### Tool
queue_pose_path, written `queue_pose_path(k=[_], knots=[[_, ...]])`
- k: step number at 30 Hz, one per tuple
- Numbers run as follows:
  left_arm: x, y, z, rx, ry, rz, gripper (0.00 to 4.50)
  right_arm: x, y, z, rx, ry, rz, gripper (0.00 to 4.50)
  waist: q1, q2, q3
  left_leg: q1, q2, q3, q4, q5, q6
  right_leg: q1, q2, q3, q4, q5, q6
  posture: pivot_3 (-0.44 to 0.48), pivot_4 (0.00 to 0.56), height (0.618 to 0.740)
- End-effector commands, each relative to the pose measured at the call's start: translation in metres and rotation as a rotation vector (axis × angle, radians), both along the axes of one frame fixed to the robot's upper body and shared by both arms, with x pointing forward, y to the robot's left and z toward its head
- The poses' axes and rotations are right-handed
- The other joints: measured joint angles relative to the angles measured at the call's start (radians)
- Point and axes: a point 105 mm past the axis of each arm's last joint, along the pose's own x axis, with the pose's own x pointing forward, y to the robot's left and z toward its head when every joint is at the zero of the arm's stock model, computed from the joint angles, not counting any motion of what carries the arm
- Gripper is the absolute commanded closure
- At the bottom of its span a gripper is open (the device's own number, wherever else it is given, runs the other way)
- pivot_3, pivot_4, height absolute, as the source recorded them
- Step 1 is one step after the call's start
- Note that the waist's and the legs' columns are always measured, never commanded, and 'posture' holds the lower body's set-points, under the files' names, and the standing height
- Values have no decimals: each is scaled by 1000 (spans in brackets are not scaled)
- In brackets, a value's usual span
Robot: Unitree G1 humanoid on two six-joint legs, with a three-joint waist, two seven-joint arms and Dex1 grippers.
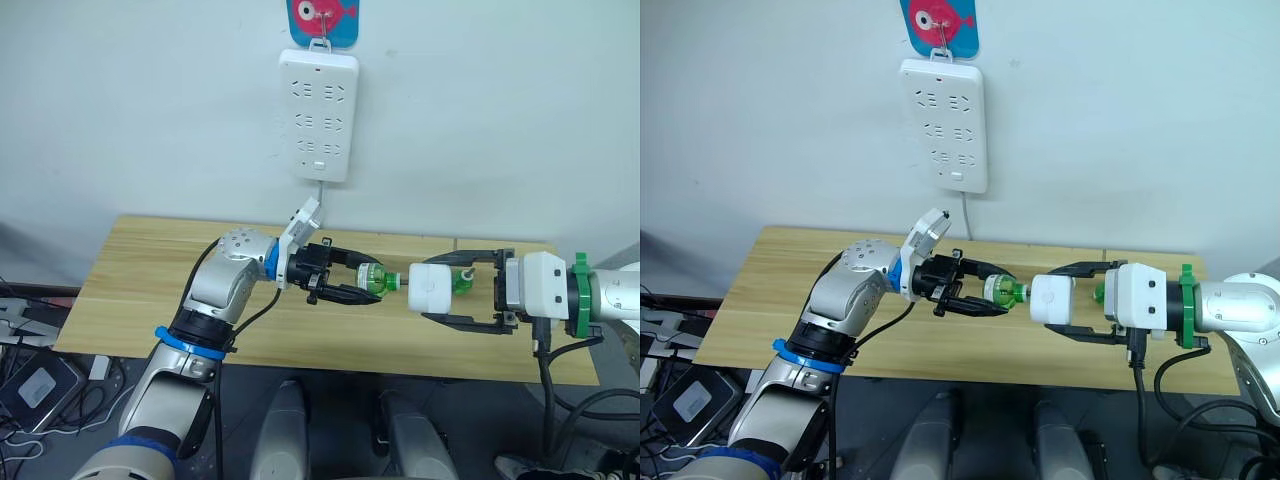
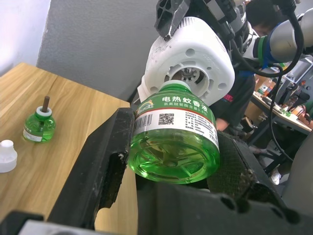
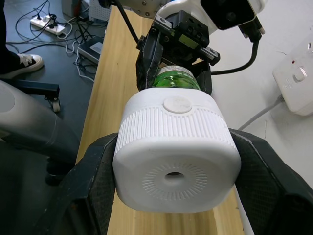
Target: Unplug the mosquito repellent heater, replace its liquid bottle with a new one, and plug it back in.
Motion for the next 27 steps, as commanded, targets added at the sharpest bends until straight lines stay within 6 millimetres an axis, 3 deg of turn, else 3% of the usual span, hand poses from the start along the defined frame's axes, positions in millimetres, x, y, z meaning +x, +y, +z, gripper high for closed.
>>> queue_pose_path(k=[1,27], knots=[[-9,-8,9,-26,-45,-51,2207,-7,11,11,36,-17,35,1553,0,0,0,0,0,0,0,0,0,0,0,0,0,0,0,152,271,740],[-6,-3,4,-18,-53,-58,2207,3,0,16,61,89,-52,1553,0,0,0,0,0,0,0,0,0,0,0,0,0,0,0,149,274,740]])
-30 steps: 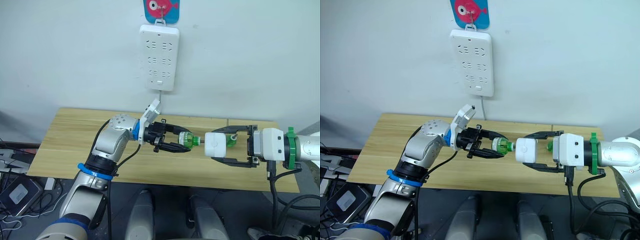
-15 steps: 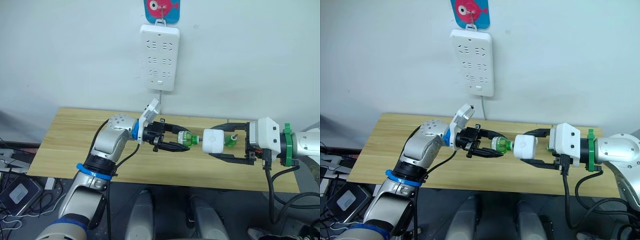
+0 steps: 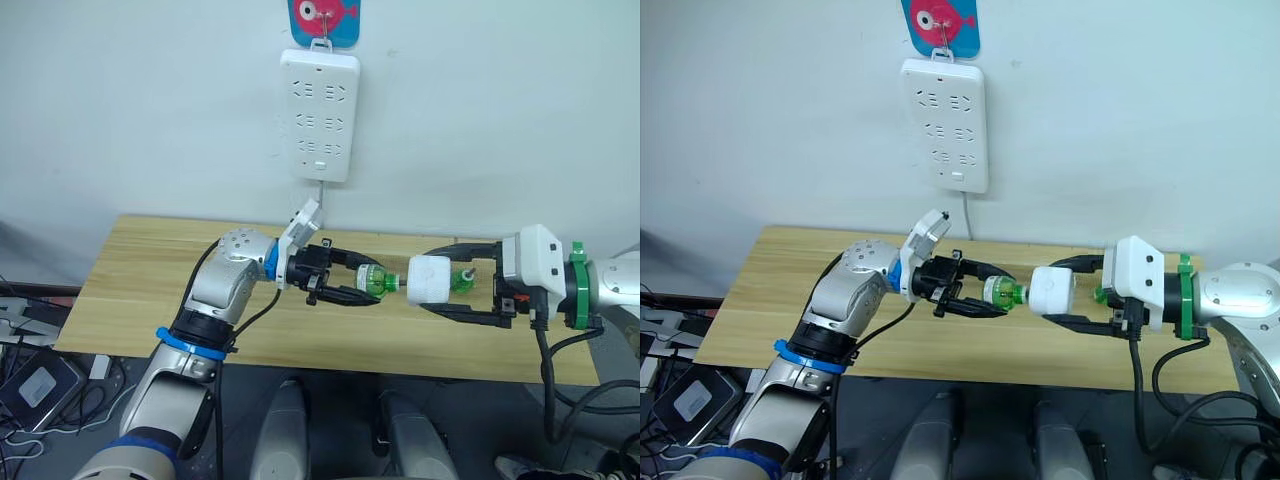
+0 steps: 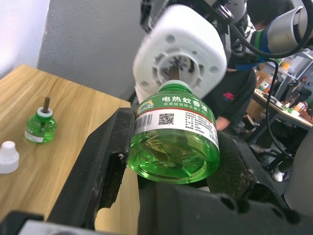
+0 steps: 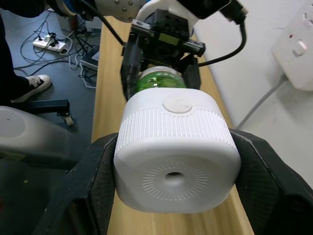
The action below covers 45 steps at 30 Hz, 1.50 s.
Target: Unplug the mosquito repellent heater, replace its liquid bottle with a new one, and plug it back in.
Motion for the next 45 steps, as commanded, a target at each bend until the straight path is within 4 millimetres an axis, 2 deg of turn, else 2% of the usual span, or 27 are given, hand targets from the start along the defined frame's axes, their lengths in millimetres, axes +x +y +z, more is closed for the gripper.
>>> queue_pose_path(k=[1,17,25,45], knots=[[-4,-5,6,-20,-31,-40,2207,-2,2,10,13,-41,11,1553,0,0,0,0,0,0,0,0,0,0,0,0,0,0,0,149,274,740],[-2,-9,18,-39,-43,-40,2207,-11,-4,-4,-35,22,30,1553,0,0,0,0,0,0,0,0,0,0,0,0,0,0,0,147,273,740],[-6,-10,16,-28,-44,-54,2207,-4,0,6,14,14,10,1553,-1,0,0,0,0,0,0,0,0,0,0,0,0,0,0,141,277,740],[-4,-9,11,-11,-54,-53,2207,-4,4,11,36,25,13,1553,-1,0,0,0,0,0,0,0,0,0,0,0,0,0,0,141,276,740]])
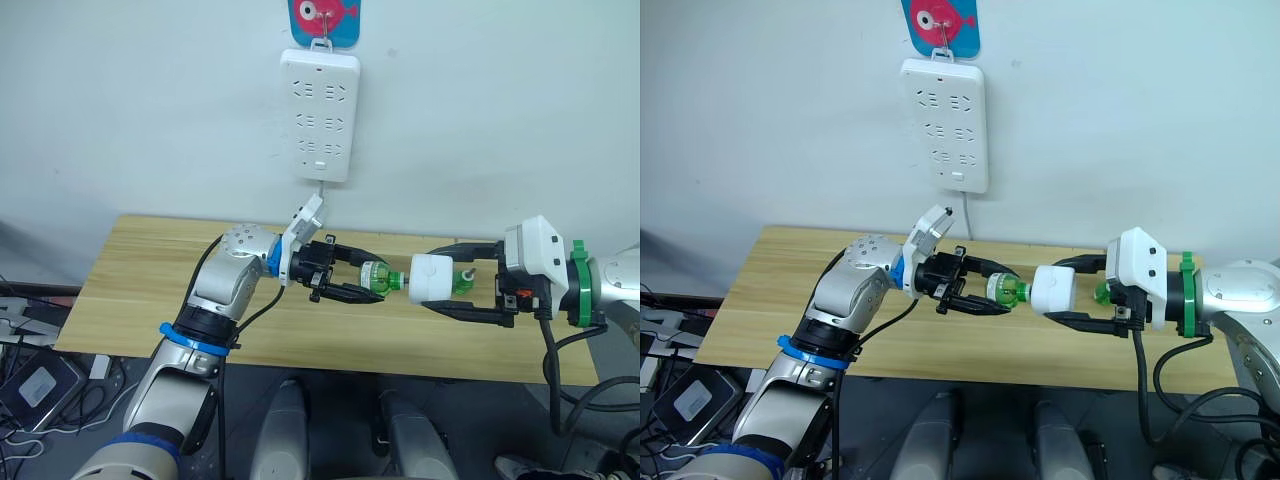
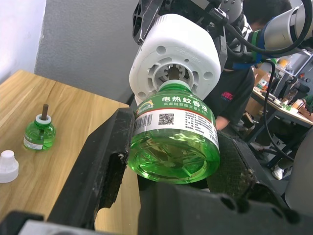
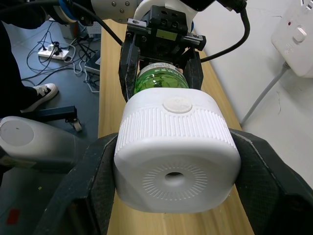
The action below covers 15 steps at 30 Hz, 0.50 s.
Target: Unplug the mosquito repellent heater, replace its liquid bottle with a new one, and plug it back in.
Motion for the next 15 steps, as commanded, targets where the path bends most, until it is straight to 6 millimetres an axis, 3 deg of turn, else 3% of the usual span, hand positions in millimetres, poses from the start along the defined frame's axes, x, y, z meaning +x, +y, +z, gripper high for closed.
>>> queue_pose_path(k=[1,15], knots=[[-5,-6,6,-13,-38,-37,2207,-5,7,11,10,-56,35,1553,0,0,0,0,0,0,0,0,0,0,0,0,0,0,0,141,276,740],[-7,-15,8,-39,-52,-48,2207,-10,25,12,25,-58,79,1553,0,0,0,0,0,0,0,0,0,0,0,0,0,0,0,144,262,740]])
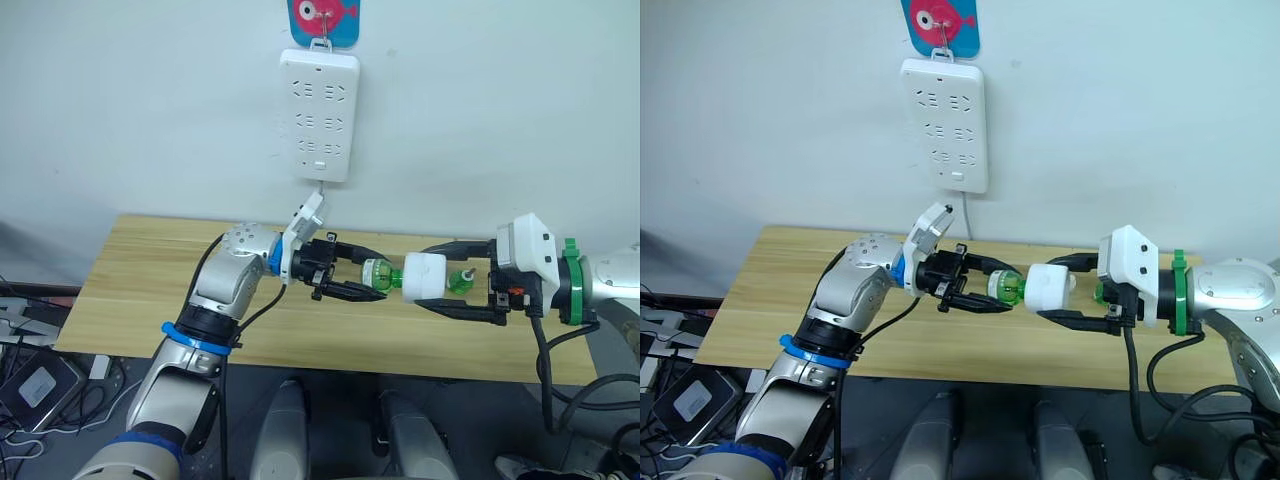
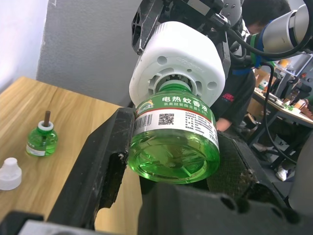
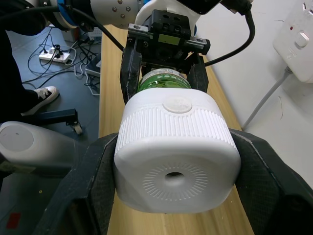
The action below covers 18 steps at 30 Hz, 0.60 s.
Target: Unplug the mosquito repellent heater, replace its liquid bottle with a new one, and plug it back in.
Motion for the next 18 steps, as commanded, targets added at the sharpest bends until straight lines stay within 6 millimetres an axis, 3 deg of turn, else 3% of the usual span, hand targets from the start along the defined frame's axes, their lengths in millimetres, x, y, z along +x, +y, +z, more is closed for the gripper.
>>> queue_pose_path(k=[1,18], knots=[[-8,-12,5,-16,-36,-51,2207,-12,17,8,-3,-59,86,1553,0,0,0,0,0,0,0,0,0,0,0,0,0,0,0,144,262,740],[-7,-17,0,2,-112,-53,2207,-15,30,13,-15,-49,125,1553,0,0,0,0,0,0,0,0,0,0,0,0,0,0,0,142,260,740]])
